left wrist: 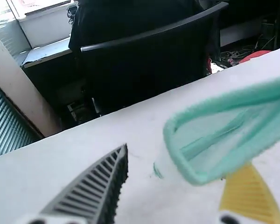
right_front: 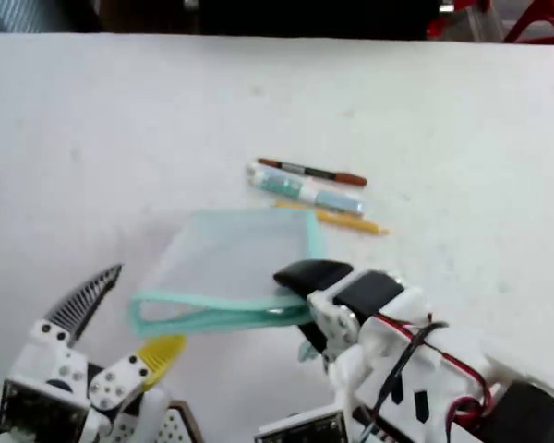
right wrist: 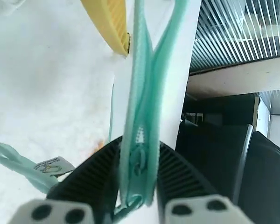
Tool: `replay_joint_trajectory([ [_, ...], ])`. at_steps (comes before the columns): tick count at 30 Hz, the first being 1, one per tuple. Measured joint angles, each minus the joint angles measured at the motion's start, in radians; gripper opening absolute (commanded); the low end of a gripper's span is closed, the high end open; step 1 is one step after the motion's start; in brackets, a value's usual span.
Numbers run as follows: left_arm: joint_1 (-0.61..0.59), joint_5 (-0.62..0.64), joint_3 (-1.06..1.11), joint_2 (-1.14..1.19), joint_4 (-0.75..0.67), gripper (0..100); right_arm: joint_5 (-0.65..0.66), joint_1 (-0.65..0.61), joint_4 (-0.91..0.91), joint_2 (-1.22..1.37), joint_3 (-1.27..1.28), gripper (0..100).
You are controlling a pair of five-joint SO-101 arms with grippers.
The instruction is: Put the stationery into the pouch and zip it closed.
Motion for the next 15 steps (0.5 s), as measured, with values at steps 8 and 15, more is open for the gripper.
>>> replay_joint_trajectory([
  [8,0.275,-0.02,-0.002,-0.002,0.0,34,0.002,-0.057,0.005,0.012,0.0,1.9],
  [15,0.388,-0.02,0.068,-0.002,-0.003,34,-0.066,-0.094,0.005,0.048,-0.041,1.9],
])
